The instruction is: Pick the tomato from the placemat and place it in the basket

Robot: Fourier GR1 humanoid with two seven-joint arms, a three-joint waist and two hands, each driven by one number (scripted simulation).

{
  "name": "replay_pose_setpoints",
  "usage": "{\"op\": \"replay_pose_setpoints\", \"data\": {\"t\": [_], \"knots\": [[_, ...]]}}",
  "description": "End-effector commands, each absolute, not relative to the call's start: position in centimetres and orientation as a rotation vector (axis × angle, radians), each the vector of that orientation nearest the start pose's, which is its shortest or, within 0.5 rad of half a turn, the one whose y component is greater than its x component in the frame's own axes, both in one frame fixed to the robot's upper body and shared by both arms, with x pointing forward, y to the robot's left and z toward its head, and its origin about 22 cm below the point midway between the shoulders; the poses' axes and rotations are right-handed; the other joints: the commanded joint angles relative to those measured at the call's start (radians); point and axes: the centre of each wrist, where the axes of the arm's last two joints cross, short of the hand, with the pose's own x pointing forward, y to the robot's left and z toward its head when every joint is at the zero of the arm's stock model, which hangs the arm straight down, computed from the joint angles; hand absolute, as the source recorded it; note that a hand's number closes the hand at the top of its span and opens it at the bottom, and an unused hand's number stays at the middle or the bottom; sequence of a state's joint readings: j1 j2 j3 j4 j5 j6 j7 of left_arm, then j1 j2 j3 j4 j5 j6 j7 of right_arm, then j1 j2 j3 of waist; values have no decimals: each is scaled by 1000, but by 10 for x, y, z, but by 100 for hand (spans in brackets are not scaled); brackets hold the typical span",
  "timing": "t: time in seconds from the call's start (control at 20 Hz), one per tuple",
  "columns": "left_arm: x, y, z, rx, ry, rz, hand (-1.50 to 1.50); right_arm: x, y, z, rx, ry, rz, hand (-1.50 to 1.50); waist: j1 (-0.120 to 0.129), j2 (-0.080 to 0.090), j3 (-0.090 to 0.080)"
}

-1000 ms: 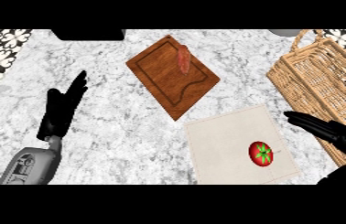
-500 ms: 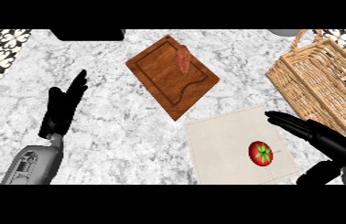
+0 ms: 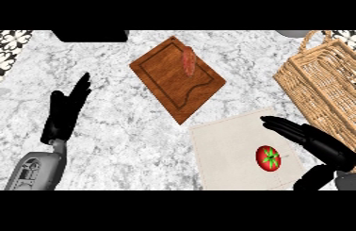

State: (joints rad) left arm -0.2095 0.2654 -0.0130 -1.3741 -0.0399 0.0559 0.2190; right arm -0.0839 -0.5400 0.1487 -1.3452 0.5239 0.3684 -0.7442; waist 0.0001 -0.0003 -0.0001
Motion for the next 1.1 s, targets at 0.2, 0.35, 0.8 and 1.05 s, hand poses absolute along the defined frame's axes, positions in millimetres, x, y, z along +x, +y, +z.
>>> {"op": "replay_pose_setpoints", "data": {"t": [0.2,0.35,0.8,1.05], "knots": [[283,268,13,259,-1369,-220,0,257,-343,-5,76,-1625,1338,-150,2,0,0],[296,289,18,262,-1363,-217,0,270,-331,-20,78,-1626,1338,-150,2,1,0],[293,260,18,281,-1360,-198,0,251,-318,-34,57,-1638,1362,-150,0,0,0],[283,281,19,267,-1355,-209,0,248,-323,-24,-31,-1723,1458,150,0,-1,0]]}}
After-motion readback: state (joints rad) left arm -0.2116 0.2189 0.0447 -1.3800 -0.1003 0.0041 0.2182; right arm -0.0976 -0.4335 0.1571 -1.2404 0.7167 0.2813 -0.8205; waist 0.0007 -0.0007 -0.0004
